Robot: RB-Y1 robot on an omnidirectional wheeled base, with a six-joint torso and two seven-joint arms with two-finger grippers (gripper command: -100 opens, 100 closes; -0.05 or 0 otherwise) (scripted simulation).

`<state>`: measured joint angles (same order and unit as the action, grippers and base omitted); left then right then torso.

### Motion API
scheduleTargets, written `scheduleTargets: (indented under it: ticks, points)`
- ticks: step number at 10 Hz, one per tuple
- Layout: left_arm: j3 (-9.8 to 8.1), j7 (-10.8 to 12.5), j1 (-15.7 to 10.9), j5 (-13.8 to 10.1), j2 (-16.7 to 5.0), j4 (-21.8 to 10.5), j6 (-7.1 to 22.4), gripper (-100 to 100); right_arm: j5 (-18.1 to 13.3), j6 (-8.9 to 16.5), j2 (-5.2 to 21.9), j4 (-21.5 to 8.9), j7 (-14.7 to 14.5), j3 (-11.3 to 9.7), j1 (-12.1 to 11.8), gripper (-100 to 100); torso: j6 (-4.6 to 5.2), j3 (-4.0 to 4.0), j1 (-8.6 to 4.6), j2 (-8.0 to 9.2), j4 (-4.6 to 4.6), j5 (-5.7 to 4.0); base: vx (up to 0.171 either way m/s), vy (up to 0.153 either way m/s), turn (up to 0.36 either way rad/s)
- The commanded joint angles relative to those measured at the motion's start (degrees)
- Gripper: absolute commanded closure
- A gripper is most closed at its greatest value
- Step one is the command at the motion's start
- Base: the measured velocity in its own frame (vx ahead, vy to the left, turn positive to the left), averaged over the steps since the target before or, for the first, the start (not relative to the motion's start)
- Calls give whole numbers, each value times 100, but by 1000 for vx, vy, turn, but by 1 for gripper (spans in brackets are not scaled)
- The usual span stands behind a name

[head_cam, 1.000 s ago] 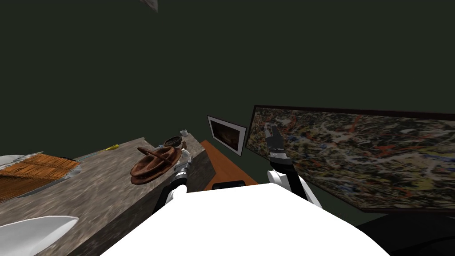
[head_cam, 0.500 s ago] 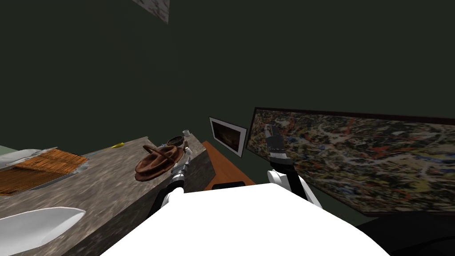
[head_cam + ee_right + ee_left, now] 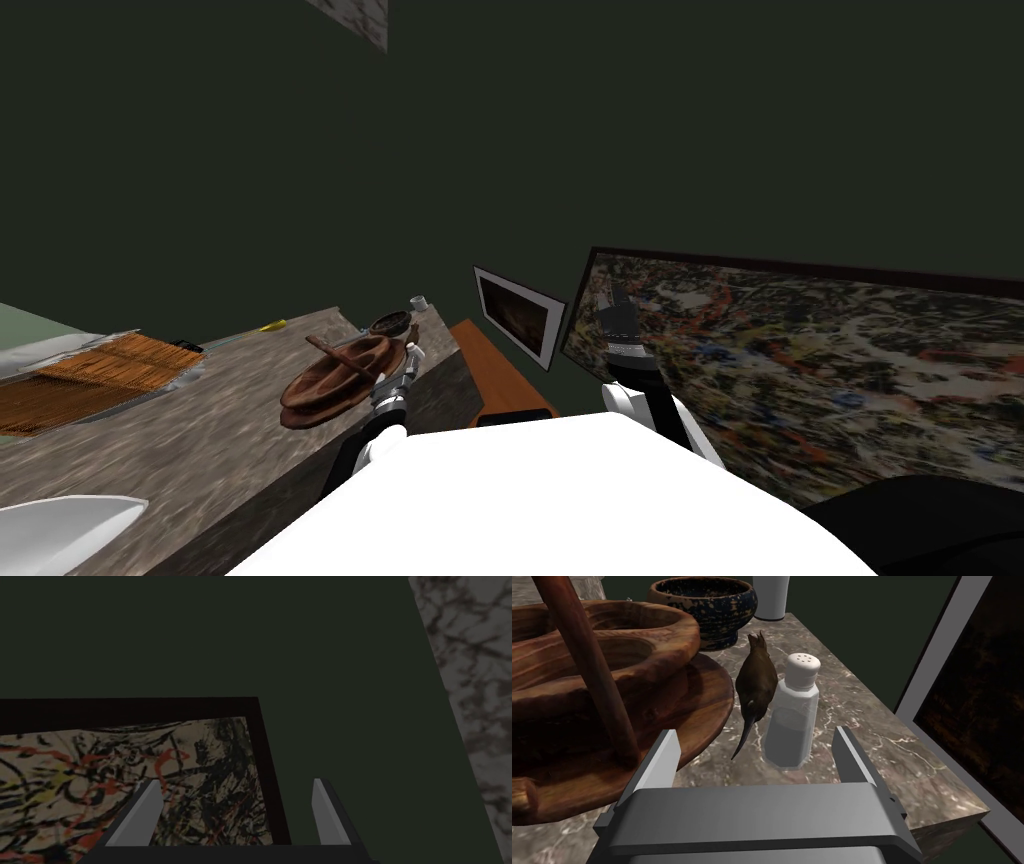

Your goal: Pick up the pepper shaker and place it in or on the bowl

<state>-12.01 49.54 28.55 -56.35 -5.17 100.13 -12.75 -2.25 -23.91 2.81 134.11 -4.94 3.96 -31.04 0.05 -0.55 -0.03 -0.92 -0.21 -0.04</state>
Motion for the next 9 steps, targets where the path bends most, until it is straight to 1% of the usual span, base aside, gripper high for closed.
scheduleTargets:
  ticks: [1,3,4,5,6,7,9]
  points:
    - [-97,-41,26,-10,184,3,-35,-100,0,0,0,0,0,0,0,0,0,0,0,0,0,0,150,-37,82]
    - [-157,-63,40,-16,394,1,-49,-100,0,0,0,0,0,0,1,0,2,16,14,29,6,3,66,-22,33]
    - [-126,-47,40,-11,323,-2,-57,-100,-1,2,1,-10,1,-8,-14,0,-6,20,13,31,13,11,0,0,0]
    - [-128,-49,41,-11,333,-3,-60,0,-1,3,1,-11,2,-8,-15,0,-5,20,15,31,14,11,0,0,0]
    - [-128,-49,41,-11,332,-3,-60,-100,-1,2,1,-11,2,-8,-15,0,-6,21,15,33,14,11,0,0,0]
    - [-128,-49,41,-11,332,-3,-60,100,-1,2,1,-11,2,-8,-15,0,-6,21,16,33,14,12,0,0,0]
    - [-128,-49,41,-11,332,-3,-60,100,-1,2,1,-11,2,-8,-15,0,-6,21,16,33,14,12,0,0,0]
